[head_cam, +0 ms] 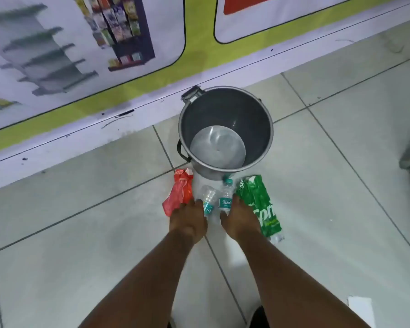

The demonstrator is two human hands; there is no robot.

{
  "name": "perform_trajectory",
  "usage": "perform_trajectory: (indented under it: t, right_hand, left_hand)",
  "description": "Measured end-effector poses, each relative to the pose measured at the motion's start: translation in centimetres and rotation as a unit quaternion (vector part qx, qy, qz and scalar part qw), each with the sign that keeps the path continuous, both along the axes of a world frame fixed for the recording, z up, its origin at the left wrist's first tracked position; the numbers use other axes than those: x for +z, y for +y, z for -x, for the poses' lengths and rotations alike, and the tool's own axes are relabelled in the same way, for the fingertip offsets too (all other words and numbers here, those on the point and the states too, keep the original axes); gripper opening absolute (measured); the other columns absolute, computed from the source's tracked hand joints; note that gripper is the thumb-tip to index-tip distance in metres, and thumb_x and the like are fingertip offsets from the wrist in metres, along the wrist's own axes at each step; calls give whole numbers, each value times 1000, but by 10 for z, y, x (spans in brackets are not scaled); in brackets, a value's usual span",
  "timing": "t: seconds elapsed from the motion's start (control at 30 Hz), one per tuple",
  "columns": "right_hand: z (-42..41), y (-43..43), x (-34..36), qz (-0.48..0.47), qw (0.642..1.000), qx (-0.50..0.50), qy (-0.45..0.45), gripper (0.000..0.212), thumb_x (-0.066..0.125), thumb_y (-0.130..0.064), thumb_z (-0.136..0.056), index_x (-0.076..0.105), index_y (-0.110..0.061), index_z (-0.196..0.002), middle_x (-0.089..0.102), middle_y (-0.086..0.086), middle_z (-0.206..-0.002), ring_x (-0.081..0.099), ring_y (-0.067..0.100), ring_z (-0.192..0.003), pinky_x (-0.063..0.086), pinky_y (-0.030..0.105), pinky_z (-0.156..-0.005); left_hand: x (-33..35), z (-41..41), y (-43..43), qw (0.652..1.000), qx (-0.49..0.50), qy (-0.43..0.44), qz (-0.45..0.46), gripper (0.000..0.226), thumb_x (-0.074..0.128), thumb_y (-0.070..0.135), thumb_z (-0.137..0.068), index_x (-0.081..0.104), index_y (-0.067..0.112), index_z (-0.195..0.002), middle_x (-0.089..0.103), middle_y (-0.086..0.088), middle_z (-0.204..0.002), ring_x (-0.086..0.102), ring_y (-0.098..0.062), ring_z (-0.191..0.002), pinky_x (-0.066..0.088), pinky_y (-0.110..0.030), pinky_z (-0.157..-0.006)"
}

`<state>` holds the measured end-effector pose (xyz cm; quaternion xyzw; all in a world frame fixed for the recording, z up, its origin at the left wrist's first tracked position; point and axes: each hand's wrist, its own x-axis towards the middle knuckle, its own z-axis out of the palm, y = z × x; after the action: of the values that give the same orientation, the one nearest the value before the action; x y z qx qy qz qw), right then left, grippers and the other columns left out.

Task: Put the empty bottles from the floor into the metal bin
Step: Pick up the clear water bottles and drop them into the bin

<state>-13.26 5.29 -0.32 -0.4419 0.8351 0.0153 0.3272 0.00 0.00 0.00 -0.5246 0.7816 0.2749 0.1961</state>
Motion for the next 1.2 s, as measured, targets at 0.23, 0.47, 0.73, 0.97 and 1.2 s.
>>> perform_trajectory:
  t: [0.23, 0.47, 0.73, 0.97, 1.2]
  right_hand:
    - [4, -16, -38, -38, 995, -86, 20, 63, 66, -39, -85, 38, -12, -134, 65, 12, -114, 65, 33, -104, 51, 39, -83]
    - [13, 19, 17, -55, 991, -120, 18, 58, 72, -38, -70, 47, -16, -118, 68, 8, -104, 64, 32, -99, 52, 40, -85]
    - [55, 46, 166, 3, 992, -50, 118, 44, 65, -36, -75, 52, -14, -110, 66, 5, -100, 56, 33, -95, 43, 40, -76]
    - [79, -21, 259, 113, 988, -20, 102, 51, 69, -32, -79, 50, -13, -122, 64, 9, -111, 55, 34, -107, 40, 45, -89]
    - [75, -84, 280, 183, 982, 32, 33, 69, 68, -36, -82, 39, -19, -142, 62, 6, -127, 53, 28, -121, 38, 44, -105]
  left_hand:
    - [-38, 26, -15, 996, 41, -75, 15, 43, 60, 41, -84, 57, 16, -120, 65, -9, -114, 64, -31, -103, 51, -37, -82]
    - [11, -3, 7, 995, 82, -46, -17, 51, 67, 48, -68, 60, 22, -112, 68, -3, -102, 65, -29, -95, 56, -37, -80]
    - [157, -60, -7, 997, 25, -25, 70, 57, 55, 59, -75, 52, 25, -121, 66, -2, -113, 58, -29, -103, 39, -39, -81]
    - [240, -64, -49, 988, 65, 56, 127, 62, 61, 60, -75, 51, 25, -125, 67, 0, -114, 58, -27, -104, 43, -41, -88]
    - [242, -74, -55, 985, 66, 60, 147, 64, 61, 62, -76, 50, 25, -128, 67, 0, -116, 59, -24, -102, 47, -40, -86]
